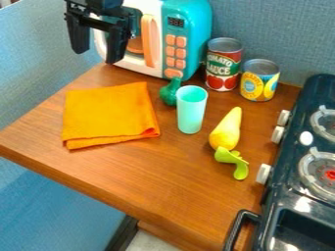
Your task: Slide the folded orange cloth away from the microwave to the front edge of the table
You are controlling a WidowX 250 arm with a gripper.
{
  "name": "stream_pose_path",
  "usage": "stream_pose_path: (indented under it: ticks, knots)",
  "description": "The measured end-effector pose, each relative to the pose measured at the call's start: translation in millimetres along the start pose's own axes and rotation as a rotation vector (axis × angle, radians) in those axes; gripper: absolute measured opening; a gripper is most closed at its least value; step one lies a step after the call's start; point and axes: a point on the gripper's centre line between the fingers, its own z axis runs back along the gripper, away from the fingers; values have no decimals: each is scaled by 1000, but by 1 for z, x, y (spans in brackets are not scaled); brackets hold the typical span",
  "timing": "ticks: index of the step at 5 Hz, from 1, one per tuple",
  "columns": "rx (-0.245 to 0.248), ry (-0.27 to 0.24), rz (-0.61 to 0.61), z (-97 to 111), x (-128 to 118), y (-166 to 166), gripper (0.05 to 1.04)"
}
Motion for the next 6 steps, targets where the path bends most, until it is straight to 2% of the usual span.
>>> stream_pose_path:
  ticks: [1, 2, 3, 4, 5, 6]
  knots:
    - [-11, 39, -4, -14, 1, -2, 1001]
    - [-44, 65, 3, -38, 15, -6, 1001]
    - [-80, -11, 33, -46, 31, 4, 1001]
    - [-70, -61, 89, -59, 43, 15, 1001]
    - [-4, -125, 197, -66, 53, 26, 1001]
    - [42, -152, 286, -80, 62, 35, 1001]
